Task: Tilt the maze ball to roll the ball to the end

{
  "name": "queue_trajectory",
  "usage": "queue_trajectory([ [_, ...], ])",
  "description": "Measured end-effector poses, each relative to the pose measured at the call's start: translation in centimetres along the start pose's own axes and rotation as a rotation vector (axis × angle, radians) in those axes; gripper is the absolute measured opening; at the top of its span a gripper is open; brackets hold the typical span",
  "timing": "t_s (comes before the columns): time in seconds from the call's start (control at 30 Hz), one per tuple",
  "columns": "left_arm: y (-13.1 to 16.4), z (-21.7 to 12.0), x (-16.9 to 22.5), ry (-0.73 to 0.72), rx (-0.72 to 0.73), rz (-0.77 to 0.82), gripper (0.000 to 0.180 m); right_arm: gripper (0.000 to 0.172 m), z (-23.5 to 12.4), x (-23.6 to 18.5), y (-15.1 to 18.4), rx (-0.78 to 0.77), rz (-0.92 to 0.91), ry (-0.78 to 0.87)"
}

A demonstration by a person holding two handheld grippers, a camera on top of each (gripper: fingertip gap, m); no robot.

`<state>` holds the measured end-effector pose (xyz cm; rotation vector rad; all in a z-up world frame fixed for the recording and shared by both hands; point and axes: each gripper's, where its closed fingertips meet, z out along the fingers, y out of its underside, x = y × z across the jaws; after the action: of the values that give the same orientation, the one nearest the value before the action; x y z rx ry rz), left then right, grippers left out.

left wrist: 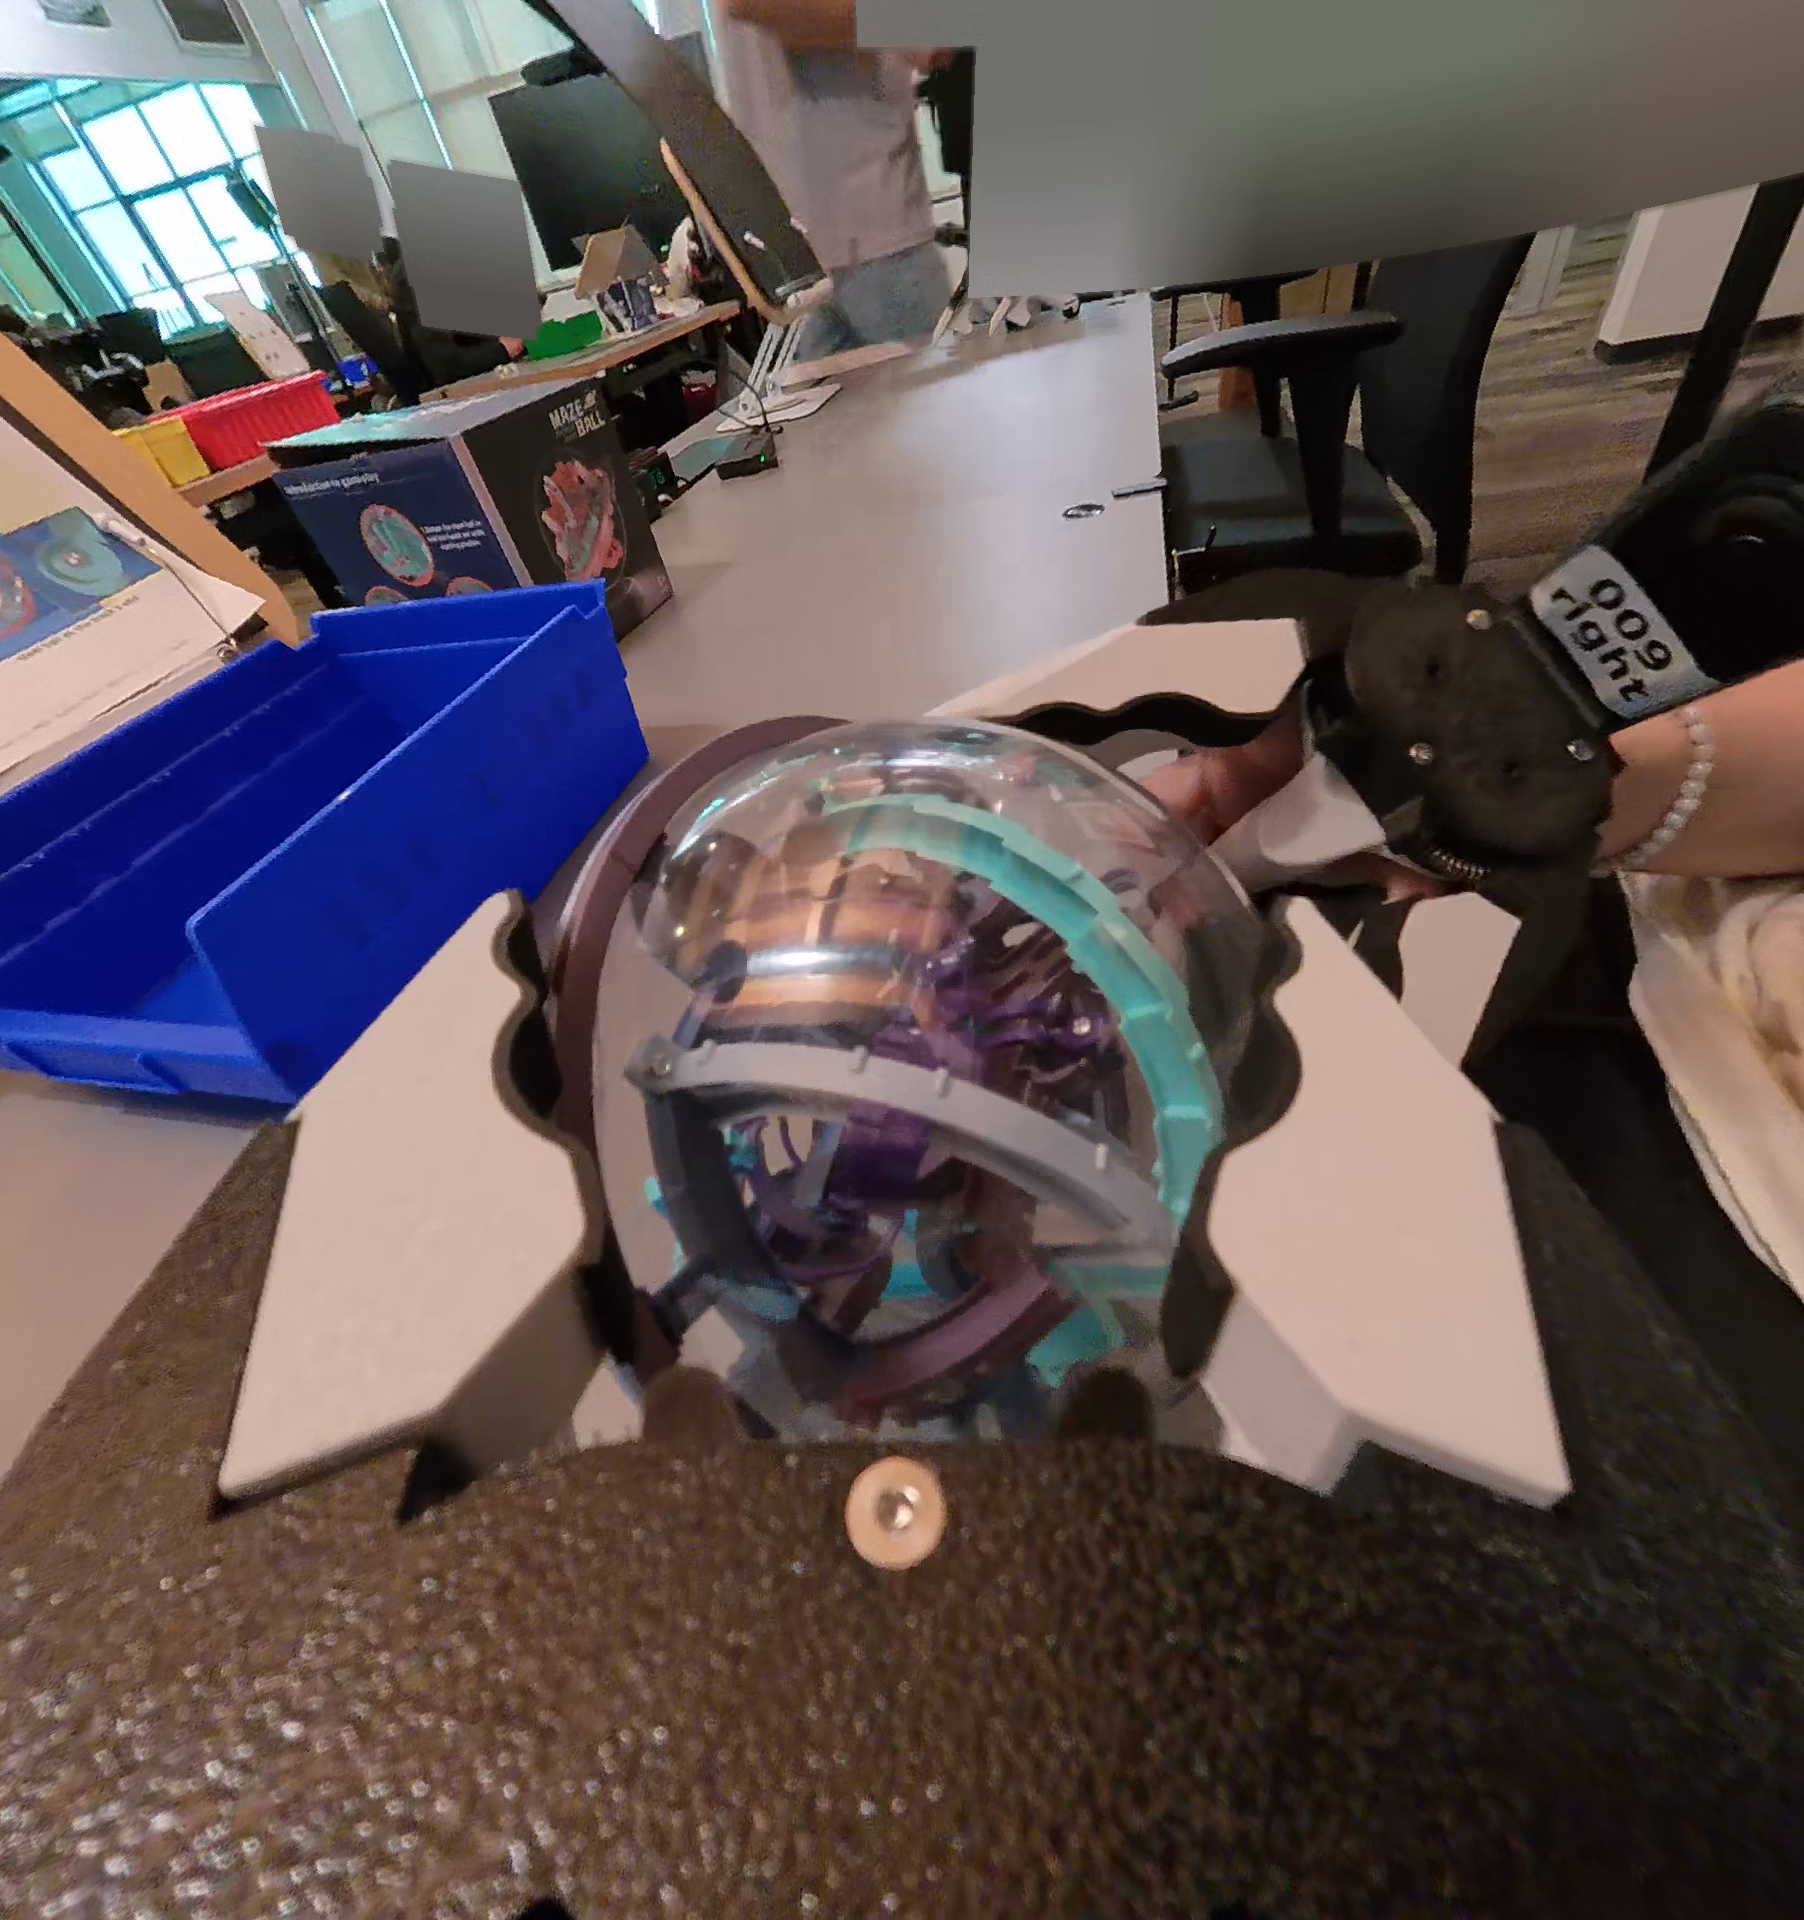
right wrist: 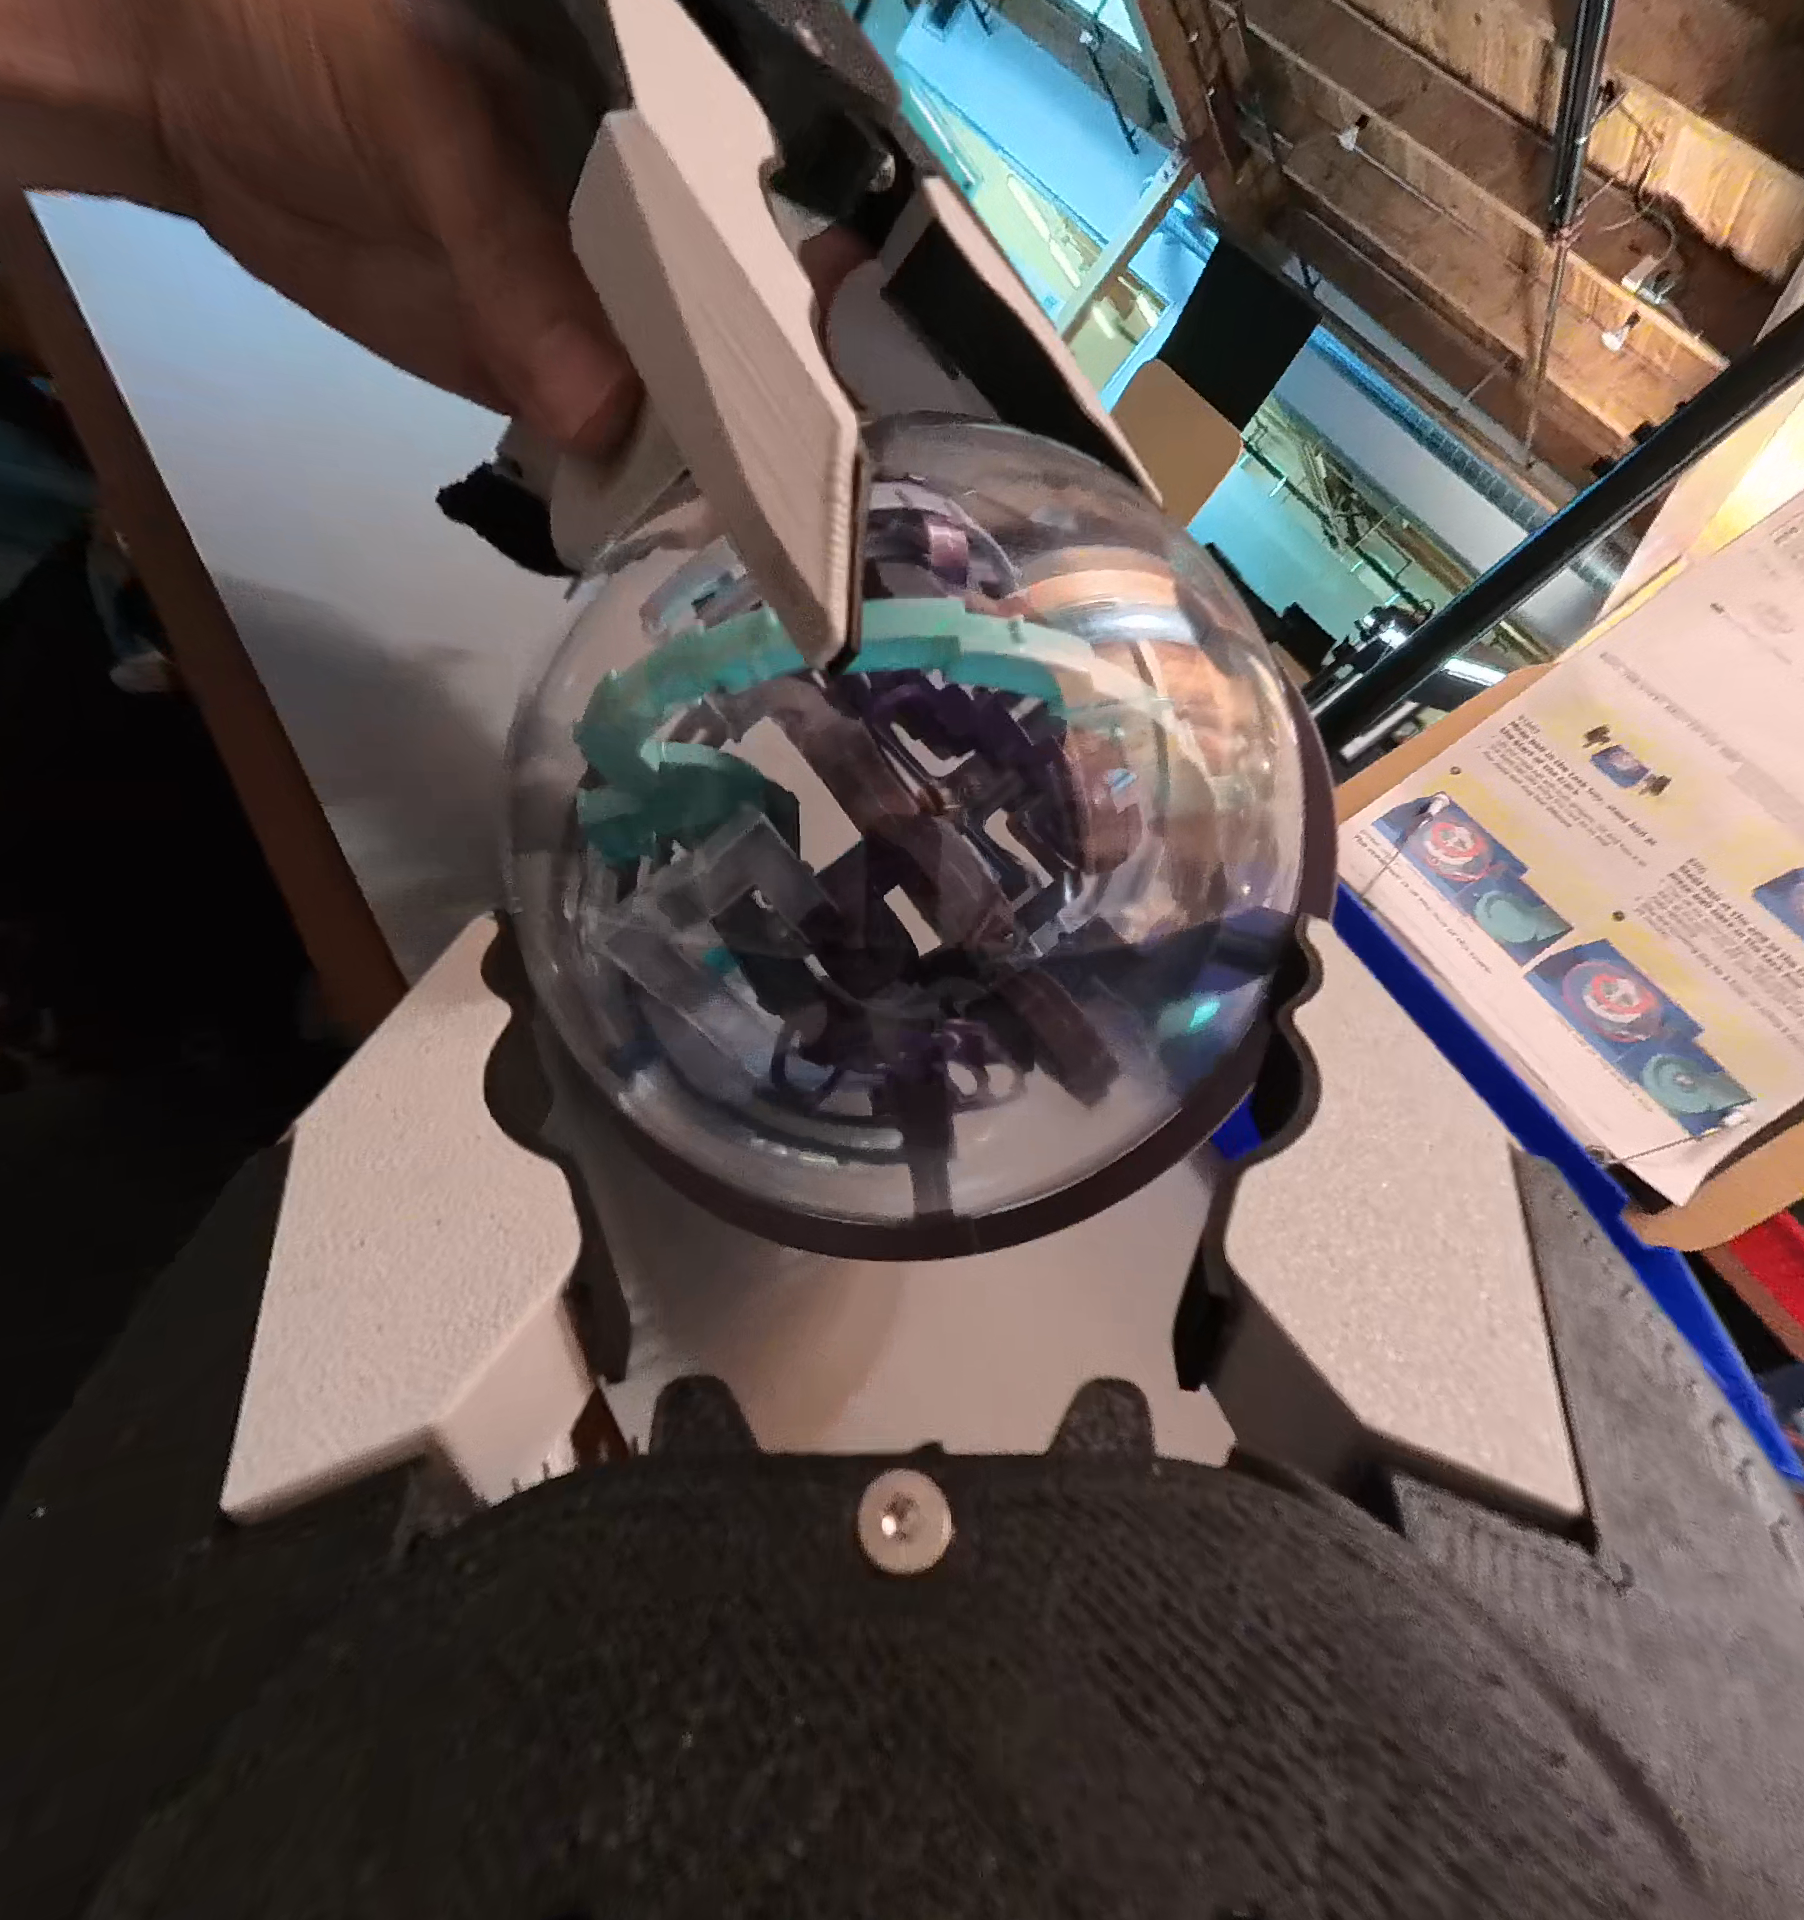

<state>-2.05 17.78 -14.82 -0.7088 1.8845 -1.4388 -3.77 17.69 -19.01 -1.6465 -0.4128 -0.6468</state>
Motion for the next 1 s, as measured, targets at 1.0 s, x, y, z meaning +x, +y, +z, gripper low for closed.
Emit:
queue_trajectory([
  [1.0,1.6,0.2,-0.4,0.023,-0.043,-0.211,0.143,0.145,0.8,0.2,-0.4,0.035,-0.034,-0.007],
])
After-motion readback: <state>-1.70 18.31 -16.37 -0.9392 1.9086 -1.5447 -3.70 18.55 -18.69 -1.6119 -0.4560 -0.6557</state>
